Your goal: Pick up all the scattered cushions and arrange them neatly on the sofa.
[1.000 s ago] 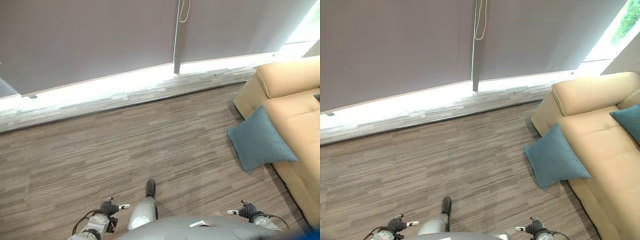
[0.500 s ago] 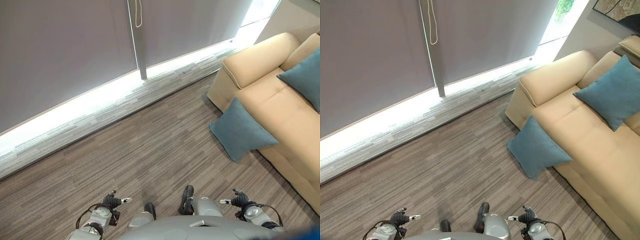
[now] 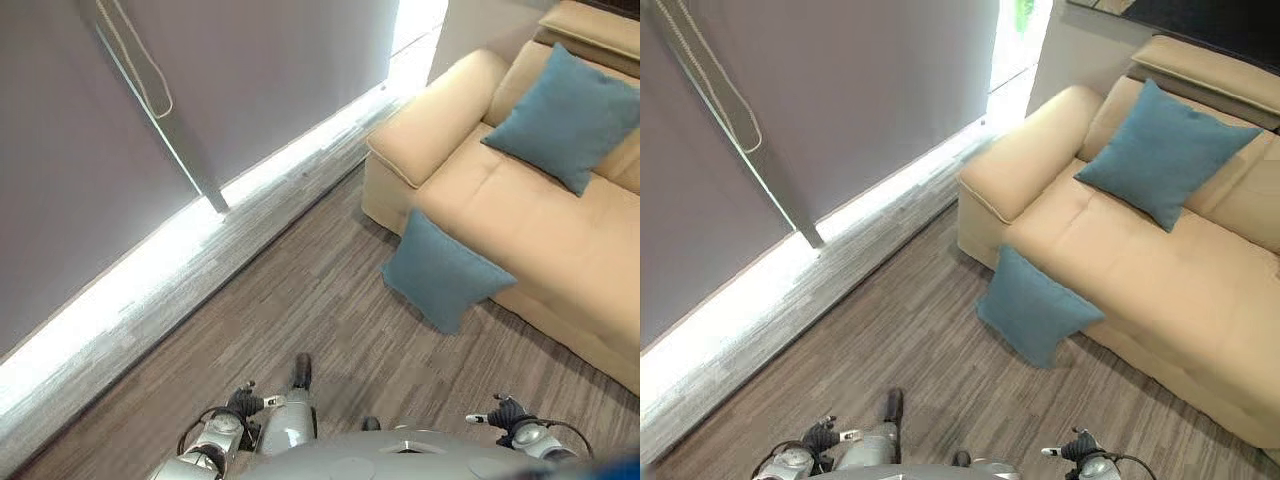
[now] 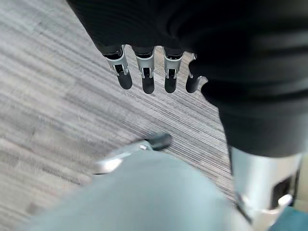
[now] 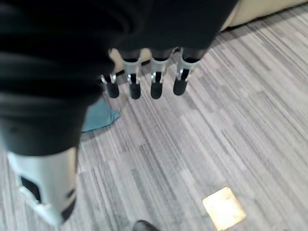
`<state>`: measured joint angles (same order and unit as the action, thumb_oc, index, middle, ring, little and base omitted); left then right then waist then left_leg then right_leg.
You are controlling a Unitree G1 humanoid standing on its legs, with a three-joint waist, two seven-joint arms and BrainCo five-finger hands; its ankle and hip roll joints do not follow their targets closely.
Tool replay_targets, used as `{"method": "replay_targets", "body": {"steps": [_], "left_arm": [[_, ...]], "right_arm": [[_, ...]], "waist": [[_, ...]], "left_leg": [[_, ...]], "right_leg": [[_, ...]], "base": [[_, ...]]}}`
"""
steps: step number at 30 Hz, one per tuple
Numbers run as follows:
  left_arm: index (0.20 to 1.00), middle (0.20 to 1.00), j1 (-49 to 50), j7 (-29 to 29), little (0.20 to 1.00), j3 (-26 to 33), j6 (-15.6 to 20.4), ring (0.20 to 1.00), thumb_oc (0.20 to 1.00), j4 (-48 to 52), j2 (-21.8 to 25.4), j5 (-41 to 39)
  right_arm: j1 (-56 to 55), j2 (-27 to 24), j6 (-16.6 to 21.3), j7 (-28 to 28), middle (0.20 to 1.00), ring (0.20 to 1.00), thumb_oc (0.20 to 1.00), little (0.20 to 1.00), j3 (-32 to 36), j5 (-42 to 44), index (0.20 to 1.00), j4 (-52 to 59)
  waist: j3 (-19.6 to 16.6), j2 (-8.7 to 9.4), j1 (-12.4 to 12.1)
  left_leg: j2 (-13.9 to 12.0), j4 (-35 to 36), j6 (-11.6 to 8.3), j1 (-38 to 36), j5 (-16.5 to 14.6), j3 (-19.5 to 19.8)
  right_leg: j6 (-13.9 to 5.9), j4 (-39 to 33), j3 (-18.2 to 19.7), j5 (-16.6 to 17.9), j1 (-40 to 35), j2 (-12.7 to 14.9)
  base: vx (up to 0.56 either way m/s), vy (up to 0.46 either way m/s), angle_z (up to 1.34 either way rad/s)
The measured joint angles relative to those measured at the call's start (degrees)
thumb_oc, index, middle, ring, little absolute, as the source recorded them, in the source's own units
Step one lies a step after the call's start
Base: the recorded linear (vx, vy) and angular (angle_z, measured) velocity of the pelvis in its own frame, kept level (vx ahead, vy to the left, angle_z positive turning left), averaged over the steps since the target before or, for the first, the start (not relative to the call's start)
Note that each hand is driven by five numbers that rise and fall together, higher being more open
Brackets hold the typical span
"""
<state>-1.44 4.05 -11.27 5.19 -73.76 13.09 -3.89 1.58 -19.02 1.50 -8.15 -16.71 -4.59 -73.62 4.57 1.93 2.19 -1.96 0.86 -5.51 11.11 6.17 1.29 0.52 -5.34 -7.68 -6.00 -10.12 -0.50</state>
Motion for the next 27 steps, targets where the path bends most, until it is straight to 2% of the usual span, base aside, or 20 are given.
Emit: {"method": "replay_targets", "body": {"steps": [1,3,4,5,6,7,9,11,12,13,14,16,17,18,19,20,21,23,24,27], "left_arm": [[1.0,1.0,0.7,-0.01,1.0,-0.03,-0.08,1.0,1.0,-0.07,-0.31,0.04],[1.0,1.0,-0.17,0.02,1.0,-0.39,-0.64,1.0,1.0,0.09,0.61,0.15],[1.0,1.0,-0.58,0.02,1.0,-1.12,-0.77,1.0,1.0,0.11,1.18,0.24],[1.0,1.0,-0.9,0.03,1.0,-1.16,-0.95,1.0,1.0,0.52,1.83,0.25],[1.0,1.0,-1.17,0.06,1.0,-1.19,-1.08,1.0,1.0,0.37,2.83,0.24],[1.0,1.0,-1.99,0.08,1.0,-1.36,-1.02,1.0,1.0,0.51,3.51,0.17],[1.0,1.0,-2.87,0.11,1.0,-1.31,-0.48,1.0,1.0,0.57,4.23,0.15],[1.0,1.0,-2.39,0.08,1.0,-0.77,-0.57,1.0,1.0,0.41,3.96,0.14],[1.0,1.0,-1.55,0.05,1.0,-0.5,-0.75,1.0,1.0,0.12,3.53,0.15],[1.0,1.0,-1.25,0.06,1.0,-0.35,-1.04,1.0,1.0,-0.11,3.27,0.27],[1.0,1.0,-0.91,0.02,1.0,-0.73,-1.05,1.0,1.0,-0.03,2.64,0.83],[1.0,1.0,-0.19,0.0,1.0,-1.23,-0.82,1.0,1.0,0.61,0.64,1.12],[1.0,1.0,0.02,-0.24,1.0,-2.23,-0.76,1.0,1.0,0.68,0.57,1.17],[1.0,1.0,-0.4,-0.37,1.0,-2.18,-0.84,1.0,1.0,0.69,0.11,1.16],[1.0,1.0,-1.67,-0.27,1.0,-2.41,-0.78,1.0,1.0,0.47,0.62,1.09],[1.0,1.0,-2.92,-0.54,1.0,-3.79,-0.89,1.0,1.0,0.81,0.39,1.17],[1.0,1.0,-2.98,-0.84,1.0,-3.83,-0.79,1.0,1.0,1.68,1.59,1.09],[1.0,1.0,-2.66,-1.1,1.0,-3.84,-0.66,1.0,1.0,2.96,2.05,0.69],[1.0,1.0,-3.44,-1.18,1.0,-4.01,-0.5,1.0,1.0,3.94,1.31,0.49],[1.0,1.0,-3.98,-1.21,1.0,-4.39,0.25,1.0,1.0,5.01,0.42,0.09]], "right_arm": [[-0.94,0.11,0.0,-0.01,1.0,1.0,1.0,1.0,0.44,0.0,1.0,-0.1],[-1.75,1.99,0.04,0.19,1.0,1.0,1.0,1.0,1.02,-0.02,1.0,0.64],[-1.94,2.49,0.1,0.22,1.0,1.0,1.0,1.0,1.07,-0.02,1.0,0.75],[-0.71,2.88,0.13,0.25,1.0,1.0,1.0,1.0,0.98,-0.01,1.0,1.15],[0.15,3.14,0.21,0.23,1.0,1.0,1.0,1.0,0.74,0.01,1.0,3.66],[0.55,3.36,0.16,0.25,1.0,1.0,1.0,1.0,0.57,0.01,1.0,5.42],[0.79,3.42,0.16,0.24,1.0,1.0,1.0,1.0,0.36,-0.01,1.0,5.66],[0.99,3.21,0.12,0.17,1.0,1.0,1.0,1.0,0.53,-0.02,1.0,6.32],[0.95,3.14,0.06,0.07,1.0,1.0,1.0,1.0,0.63,-0.08,1.0,6.21],[0.92,3.13,0.14,0.01,1.0,1.0,1.0,1.0,0.62,-0.09,1.0,5.63],[0.5,2.97,-0.02,-0.02,1.0,1.0,1.0,1.0,0.73,-0.11,1.0,4.46],[-1.14,2.54,-0.6,-0.05,1.0,1.0,1.0,1.0,0.77,-0.09,1.0,2.89],[-1.46,2.51,-0.49,-0.05,1.0,1.0,1.0,1.0,0.79,-0.09,1.0,3.06],[-1.41,2.82,-0.44,-0.09,1.0,1.0,1.0,1.0,2.07,-0.04,1.0,2.86],[-0.96,3.44,0.04,-0.13,1.0,1.0,1.0,1.0,3.51,0.22,1.0,2.99],[-0.43,3.05,0.24,-0.37,1.0,1.0,1.0,1.0,4.07,1.08,1.0,3.11],[-0.13,2.39,0.13,-0.91,1.0,1.0,1.0,1.0,3.56,1.22,1.0,3.07],[0.22,0.7,0.24,-1.26,1.0,1.0,1.0,1.0,1.83,1.82,1.0,2.96],[0.71,0.49,0.15,-1.29,1.0,1.0,1.0,1.0,1.56,2.25,1.0,2.83],[1.25,0.45,0.18,-1.32,1.0,1.0,1.0,1.0,0.4,2.25,1.0,2.62]], "waist": [[-0.84,-1.05,0.42],[-0.44,0.6,1.71],[-0.41,0.71,1.62],[0.18,0.06,1.17],[0.62,0.03,1.59],[0.85,0.18,1.52],[1.21,0.05,0.61],[2.03,0.79,0.02],[2.2,0.53,0.04],[2.32,0.64,0.27],[2.23,0.65,0.44],[0.98,-2.17,0.92],[0.49,-2.25,1.3],[0.85,-2.17,1.52],[1.33,-0.23,0.91],[2.17,0.86,0.83],[2.7,1.3,-0.32],[2.69,0.9,-0.05],[3.13,1.29,0.0],[3.97,1.42,0.26]], "left_leg": [[0.64,0.7,3.47,-1.74,2.8,-0.55],[5.29,4.43,8.7,-8.45,0.36,-4.26],[5.67,4.44,9.77,-9.31,-0.58,-5.74],[5.35,4.43,10.92,-10.15,-1.38,-8.66],[5.36,4.41,10.72,-10.11,-1.71,-10.99],[5.46,4.41,9.74,-10.03,-2.34,-12.89],[5.45,4.41,8.23,-10.6,-4.14,-17.01],[5.55,4.43,8.44,-10.94,-6.22,-19.48],[5.29,4.06,8.48,-11.24,-7.19,-20.66],[5.29,3.69,8.13,-11.47,-8.24,-22.03],[5.6,3.76,7.52,-13.71,-9.13,-22.27],[2.93,0.04,4.84,-14.07,-12.82,-21.43],[2.27,-1.32,4.85,-14.91,-12.93,-20.19],[1.22,-6.18,3.37,-13.54,-13.73,-18.26],[-0.11,-20.39,1.56,-7.01,-12.96,-16.47],[-1.95,-33.45,0.79,-0.58,-9.89,-15.88],[-2.98,-40.05,0.28,2.28,-8.29,-13.93],[-2.2,-36.34,-0.01,3.94,-9.77,-8.74],[-1.26,-23.78,-0.13,3.34,-9.49,-7.99],[1.2,-7.0,0.22,2.67,-6.38,-4.33]], "right_leg": [[-1.28,0.14,1.41,-0.94,-0.98,0.7],[-6.71,12.48,2.1,-5.5,1.87,6.76],[-7.52,17.19,2.79,-6.04,3.82,7.4],[-8.48,28.44,4.66,-6.46,10.52,8.0],[-10.44,38.24,5.08,-7.32,17.21,8.97],[-11.04,40.6,4.48,-7.78,21.11,9.36],[-10.04,29.62,-5.55,-6.95,24.93,11.44],[-9.83,19.28,-12.71,0.24,26.42,11.47],[-10.85,17.61,-16.64,3.22,27.28,12.37],[-10.74,14.86,-19.97,5.19,28.1,13.47],[-9.28,13.47,-20.05,6.25,27.24,13.66],[-6.99,17.26,-16.85,6.39,26.43,11.3],[-3.95,16.61,-16.29,7.0,25.44,10.35],[-0.5,15.43,-15.87,6.25,24.58,8.52],[1.03,14.06,-14.86,5.21,23.14,8.39],[1.85,11.22,-13.91,5.7,20.99,8.19],[3.6,9.1,-13.18,6.55,18.68,6.77],[3.6,5.02,-12.19,6.5,14.4,3.92],[3.15,1.79,-11.11,7.12,11.89,2.64],[2.19,0.09,-9.42,6.53,9.2,0.12]], "base": [[0.32,0.275,-0.91],[0.25,0.288,-0.76],[0.14,0.206,-0.91],[0.09,0.134,-1.11],[0.1,0.06,-1.2],[0.13,0.016,-1.01],[0.14,-0.021,-1.04],[0.25,-0.098,-0.92],[0.36,-0.185,-0.66],[0.37,-0.271,-0.48],[0.3,-0.235,-0.2],[0.17,-0.214,0.18],[0.1,-0.273,0.24],[0.13,-0.327,0.09],[0.06,-0.149,0.03],[0.07,-0.1,-0.25],[0.08,-0.055,-0.44],[0.18,-0.012,-0.53],[0.2,0.027,-0.5],[0.18,0.068,-0.56]]}}
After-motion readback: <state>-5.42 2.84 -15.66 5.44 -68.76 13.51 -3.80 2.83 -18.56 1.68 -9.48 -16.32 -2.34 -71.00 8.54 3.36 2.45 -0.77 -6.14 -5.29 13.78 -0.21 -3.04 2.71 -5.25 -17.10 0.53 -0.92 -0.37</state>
